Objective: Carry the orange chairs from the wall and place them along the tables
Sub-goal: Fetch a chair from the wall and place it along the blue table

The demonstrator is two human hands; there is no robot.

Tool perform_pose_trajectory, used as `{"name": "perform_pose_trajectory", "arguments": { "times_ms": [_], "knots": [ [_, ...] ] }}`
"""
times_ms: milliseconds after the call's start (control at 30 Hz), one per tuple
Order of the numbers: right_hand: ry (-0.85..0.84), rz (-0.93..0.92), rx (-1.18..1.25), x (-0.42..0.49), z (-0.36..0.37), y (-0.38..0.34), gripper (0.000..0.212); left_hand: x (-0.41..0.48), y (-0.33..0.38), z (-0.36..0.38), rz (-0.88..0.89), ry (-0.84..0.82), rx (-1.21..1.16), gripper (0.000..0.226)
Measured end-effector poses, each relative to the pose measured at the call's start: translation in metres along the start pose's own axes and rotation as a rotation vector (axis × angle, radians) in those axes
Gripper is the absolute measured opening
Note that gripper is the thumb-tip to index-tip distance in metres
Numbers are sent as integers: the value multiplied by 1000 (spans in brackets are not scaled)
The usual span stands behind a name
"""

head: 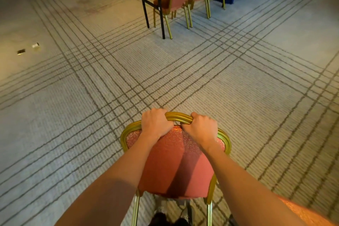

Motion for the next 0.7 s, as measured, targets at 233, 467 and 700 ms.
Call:
{"name": "perform_pose_trajectory", "arguments": {
  "times_ms": [233,467,700],
  "knots": [
    [-54,63,66,32,9,12,35,34,8,10,29,-57,19,24],
    [-157,110,45,93,14,33,37,102,22,20,48,-92,65,38],
    [-109,193,-23,152,-18,79,36,171,86,1,174,-91,21,37]
  ]
}}
Point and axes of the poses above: each hand's wrist, its own x-axis towards the middle knuckle, its own z-axis out of the palm, y = z × x, the point moved 8 cm from there along x, towards the middle knuckle, and after that the axes turned 14 degrees about -z, right-handed, at the moved point
